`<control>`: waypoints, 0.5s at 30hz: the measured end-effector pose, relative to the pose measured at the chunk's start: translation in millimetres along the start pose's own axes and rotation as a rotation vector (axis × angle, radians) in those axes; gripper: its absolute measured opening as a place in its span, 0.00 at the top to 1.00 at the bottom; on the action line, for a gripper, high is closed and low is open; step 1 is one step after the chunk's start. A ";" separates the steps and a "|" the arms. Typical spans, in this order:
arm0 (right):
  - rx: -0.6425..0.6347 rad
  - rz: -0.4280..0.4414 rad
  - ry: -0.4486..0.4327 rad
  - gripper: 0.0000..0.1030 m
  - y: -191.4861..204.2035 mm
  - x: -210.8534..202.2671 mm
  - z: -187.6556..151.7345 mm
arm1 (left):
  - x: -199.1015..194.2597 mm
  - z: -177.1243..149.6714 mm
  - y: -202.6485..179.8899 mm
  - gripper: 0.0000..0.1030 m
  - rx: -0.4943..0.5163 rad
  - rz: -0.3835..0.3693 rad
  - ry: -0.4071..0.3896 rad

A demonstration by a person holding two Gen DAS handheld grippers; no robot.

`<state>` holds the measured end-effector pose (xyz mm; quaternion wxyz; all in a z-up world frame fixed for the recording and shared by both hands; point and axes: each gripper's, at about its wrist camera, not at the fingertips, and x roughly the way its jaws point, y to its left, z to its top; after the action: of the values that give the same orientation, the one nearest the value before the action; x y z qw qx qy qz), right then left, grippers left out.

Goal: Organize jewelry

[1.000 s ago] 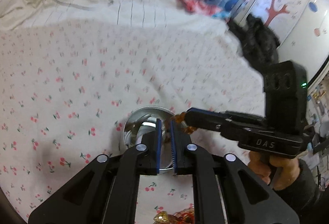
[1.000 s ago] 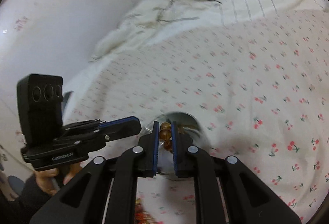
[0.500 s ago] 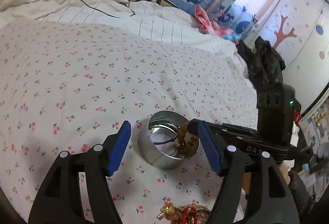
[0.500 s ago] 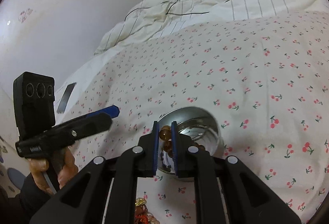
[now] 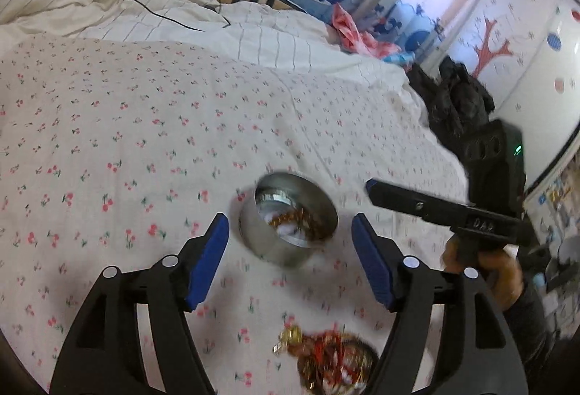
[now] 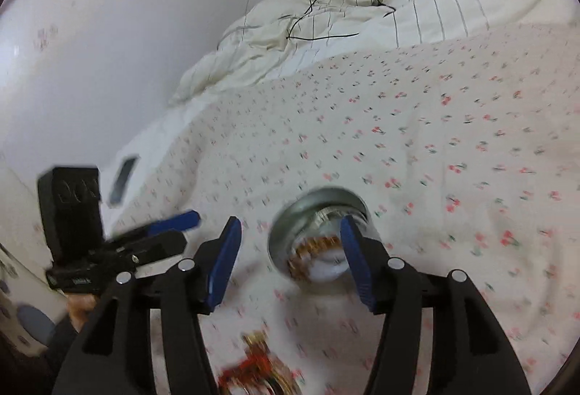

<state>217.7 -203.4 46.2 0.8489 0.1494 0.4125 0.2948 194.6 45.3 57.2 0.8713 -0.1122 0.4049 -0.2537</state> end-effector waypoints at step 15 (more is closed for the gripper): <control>-0.192 -0.094 0.223 0.46 16.7 -2.2 -96.3 | -8.1 -111.7 -54.8 0.27 0.296 0.005 0.182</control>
<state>134.4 -190.7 -3.4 0.8211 0.0145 0.4808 0.3073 85.8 4.3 12.1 0.8387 0.0418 0.4404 -0.3175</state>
